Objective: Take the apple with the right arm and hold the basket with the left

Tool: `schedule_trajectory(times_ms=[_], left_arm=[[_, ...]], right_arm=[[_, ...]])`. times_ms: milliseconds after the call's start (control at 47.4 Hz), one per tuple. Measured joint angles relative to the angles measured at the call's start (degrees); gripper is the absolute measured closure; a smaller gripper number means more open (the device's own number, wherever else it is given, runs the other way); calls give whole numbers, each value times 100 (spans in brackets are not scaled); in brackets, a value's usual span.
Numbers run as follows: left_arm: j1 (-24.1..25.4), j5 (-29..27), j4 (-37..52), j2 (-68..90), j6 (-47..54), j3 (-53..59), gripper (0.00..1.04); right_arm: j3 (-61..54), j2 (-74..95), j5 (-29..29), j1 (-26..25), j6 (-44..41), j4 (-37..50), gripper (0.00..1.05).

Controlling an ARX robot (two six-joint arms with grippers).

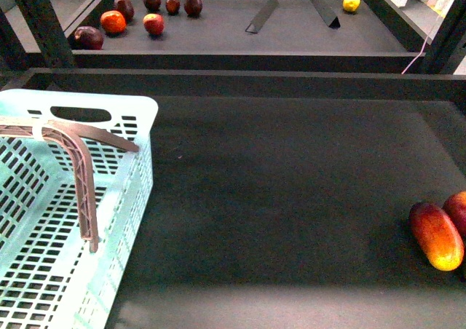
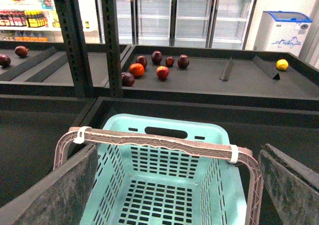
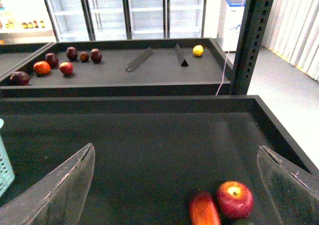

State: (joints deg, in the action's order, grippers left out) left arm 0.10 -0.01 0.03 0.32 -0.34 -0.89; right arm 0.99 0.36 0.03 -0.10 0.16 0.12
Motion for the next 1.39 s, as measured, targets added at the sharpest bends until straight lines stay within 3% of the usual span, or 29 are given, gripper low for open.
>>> schedule_trajectory(times_ms=[696, 802, 971, 1140, 1393], left_arm=[[17, 85, -72, 37, -26, -17, 7], [264, 1082, -1412, 977, -507, -614, 7], [839, 1956, -870, 2476, -1950, -1379, 7], [1134, 2081, -105, 4192, -3324, -1733, 7], [741, 1635, 1038, 6669, -4964, -2413, 7]], right_arm=[[0, 0, 0, 0, 0, 0, 9], [0, -2, -7, 0, 0, 0, 9], [0, -4, -2, 0, 0, 0, 9], [0, -4, -2, 0, 0, 0, 9], [0, -4, -2, 0, 0, -2, 9]])
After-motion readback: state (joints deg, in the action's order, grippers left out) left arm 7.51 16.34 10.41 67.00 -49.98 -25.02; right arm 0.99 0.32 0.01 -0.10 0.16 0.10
